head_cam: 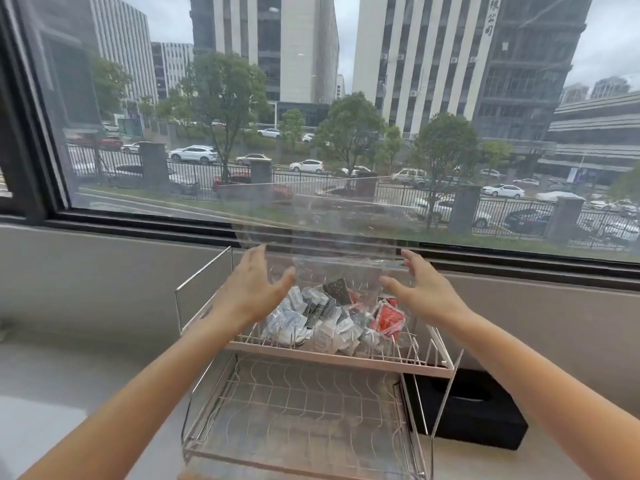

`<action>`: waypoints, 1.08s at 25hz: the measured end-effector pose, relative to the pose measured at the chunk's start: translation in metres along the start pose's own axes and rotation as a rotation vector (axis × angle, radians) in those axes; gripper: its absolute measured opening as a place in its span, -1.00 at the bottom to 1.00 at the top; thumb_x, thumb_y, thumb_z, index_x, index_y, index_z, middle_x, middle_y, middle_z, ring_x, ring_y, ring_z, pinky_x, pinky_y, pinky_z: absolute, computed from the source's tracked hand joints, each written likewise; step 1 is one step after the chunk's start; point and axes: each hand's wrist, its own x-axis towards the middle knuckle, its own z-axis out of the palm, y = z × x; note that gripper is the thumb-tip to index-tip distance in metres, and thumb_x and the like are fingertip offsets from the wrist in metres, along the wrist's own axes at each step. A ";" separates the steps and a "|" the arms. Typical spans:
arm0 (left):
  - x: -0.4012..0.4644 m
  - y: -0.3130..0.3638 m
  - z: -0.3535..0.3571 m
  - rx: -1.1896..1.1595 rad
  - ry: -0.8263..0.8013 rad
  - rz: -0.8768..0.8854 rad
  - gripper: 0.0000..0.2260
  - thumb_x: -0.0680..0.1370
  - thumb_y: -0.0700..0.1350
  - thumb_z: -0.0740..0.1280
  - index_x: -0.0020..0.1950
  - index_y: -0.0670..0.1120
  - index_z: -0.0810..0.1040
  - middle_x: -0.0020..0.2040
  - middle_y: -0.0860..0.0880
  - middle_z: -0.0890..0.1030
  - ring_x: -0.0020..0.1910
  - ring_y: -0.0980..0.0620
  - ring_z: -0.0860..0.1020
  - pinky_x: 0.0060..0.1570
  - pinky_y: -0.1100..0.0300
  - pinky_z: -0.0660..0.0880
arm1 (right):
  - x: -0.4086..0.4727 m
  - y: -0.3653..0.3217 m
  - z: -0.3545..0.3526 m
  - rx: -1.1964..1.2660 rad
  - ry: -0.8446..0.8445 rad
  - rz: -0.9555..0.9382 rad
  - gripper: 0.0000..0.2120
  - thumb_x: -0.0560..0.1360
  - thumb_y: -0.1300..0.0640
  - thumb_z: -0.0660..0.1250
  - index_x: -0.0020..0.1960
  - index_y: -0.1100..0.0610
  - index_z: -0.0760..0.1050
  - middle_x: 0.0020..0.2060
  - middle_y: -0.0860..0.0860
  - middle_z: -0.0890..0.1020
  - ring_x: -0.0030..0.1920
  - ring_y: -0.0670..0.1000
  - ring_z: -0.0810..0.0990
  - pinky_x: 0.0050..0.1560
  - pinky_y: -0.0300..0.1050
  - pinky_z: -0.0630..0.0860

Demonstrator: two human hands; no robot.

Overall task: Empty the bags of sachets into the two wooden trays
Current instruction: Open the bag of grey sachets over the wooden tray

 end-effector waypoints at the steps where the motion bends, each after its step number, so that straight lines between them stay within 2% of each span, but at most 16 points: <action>1: 0.002 -0.003 0.007 0.029 -0.027 -0.047 -0.33 0.51 0.15 0.15 0.47 -0.19 0.03 0.51 -0.15 0.12 0.47 -0.09 0.15 0.39 -0.04 0.17 | 0.003 0.004 0.007 0.005 -0.011 0.021 -0.31 0.48 -0.01 0.29 0.48 0.11 0.02 0.47 0.10 0.21 0.45 0.09 0.22 0.41 0.02 0.19; 5: 0.011 -0.025 0.036 0.047 -0.166 -0.159 -0.25 0.50 0.19 0.15 0.47 -0.25 -0.05 0.50 -0.20 0.10 0.45 -0.14 0.19 0.36 -0.03 0.20 | 0.019 0.024 0.039 0.032 -0.084 0.088 -0.28 0.47 -0.02 0.31 0.48 0.11 0.02 0.46 0.09 0.26 0.42 0.10 0.28 0.38 0.02 0.24; 8: 0.018 -0.036 0.049 0.021 -0.197 -0.193 -0.20 0.48 0.20 0.19 0.46 -0.26 -0.10 0.49 -0.23 0.15 0.42 -0.17 0.25 0.33 -0.03 0.27 | 0.028 0.032 0.056 0.099 -0.099 0.093 -0.29 0.47 0.02 0.32 0.48 0.09 0.03 0.40 0.08 0.36 0.37 0.08 0.35 0.35 0.03 0.31; 11: 0.025 -0.036 0.058 -0.067 -0.152 -0.198 -0.24 0.49 0.12 0.23 0.45 -0.27 -0.08 0.42 -0.20 0.32 0.35 -0.18 0.36 0.26 -0.01 0.32 | 0.035 0.038 0.067 0.202 -0.077 0.103 -0.47 0.47 0.10 0.33 0.39 0.10 0.23 0.21 0.07 0.56 0.16 0.02 0.52 0.20 -0.04 0.44; 13: 0.027 -0.033 0.061 -0.185 -0.070 -0.183 -0.35 0.51 -0.01 0.25 0.44 -0.26 0.00 0.30 -0.16 0.46 0.25 -0.15 0.44 0.19 0.05 0.34 | 0.036 0.040 0.071 0.224 -0.050 0.077 -0.65 0.46 0.13 0.34 0.23 0.08 0.40 0.10 0.08 0.61 0.05 0.02 0.57 0.08 -0.07 0.51; 15: 0.029 -0.031 0.060 -0.302 0.017 -0.199 -0.48 0.52 -0.11 0.25 0.40 -0.22 0.14 0.08 -0.10 0.58 0.13 -0.09 0.51 0.10 0.10 0.36 | 0.035 0.040 0.071 0.251 -0.016 0.056 -0.79 0.45 0.14 0.36 0.08 0.07 0.49 0.04 0.10 0.63 -0.03 0.04 0.60 -0.03 -0.09 0.54; 18: 0.031 -0.028 0.050 -0.451 0.085 -0.228 -0.64 0.51 -0.18 0.27 0.28 -0.17 0.34 -0.24 0.02 0.58 -0.08 0.01 0.55 -0.03 0.15 0.39 | 0.032 0.035 0.065 0.296 0.064 0.014 -0.92 0.44 0.19 0.36 -0.11 0.03 0.52 -0.07 0.05 0.67 -0.16 -0.03 0.60 -0.24 -0.29 0.52; 20: 0.030 -0.022 0.039 -0.508 0.116 -0.176 -0.69 0.50 -0.19 0.29 0.24 -0.16 0.41 -0.26 0.03 0.57 -0.17 0.04 0.56 -0.09 0.12 0.43 | 0.028 0.028 0.056 0.337 0.136 -0.023 -0.87 0.44 0.20 0.35 -0.19 -0.02 0.50 -0.10 0.02 0.67 -0.11 -0.04 0.61 -0.20 -0.34 0.49; 23: 0.024 -0.001 0.013 -0.594 0.182 -0.057 -0.78 0.50 -0.19 0.28 0.15 -0.12 0.46 -0.23 0.02 0.55 -0.25 0.12 0.54 -0.11 0.16 0.46 | 0.020 0.010 0.035 0.444 0.220 -0.048 -0.90 0.46 0.19 0.34 -0.16 0.00 0.50 -0.09 0.04 0.66 -0.02 0.00 0.61 -0.11 -0.31 0.48; 27: -0.002 0.032 -0.020 -0.518 0.353 0.173 -0.90 0.51 -0.11 0.27 -0.01 -0.10 0.48 -0.20 0.09 0.51 -0.23 0.16 0.48 -0.19 0.39 0.45 | -0.004 -0.017 -0.004 0.566 0.244 -0.113 -0.95 0.48 0.14 0.30 -0.10 0.00 0.49 -0.13 0.01 0.65 -0.04 0.03 0.62 0.01 -0.10 0.55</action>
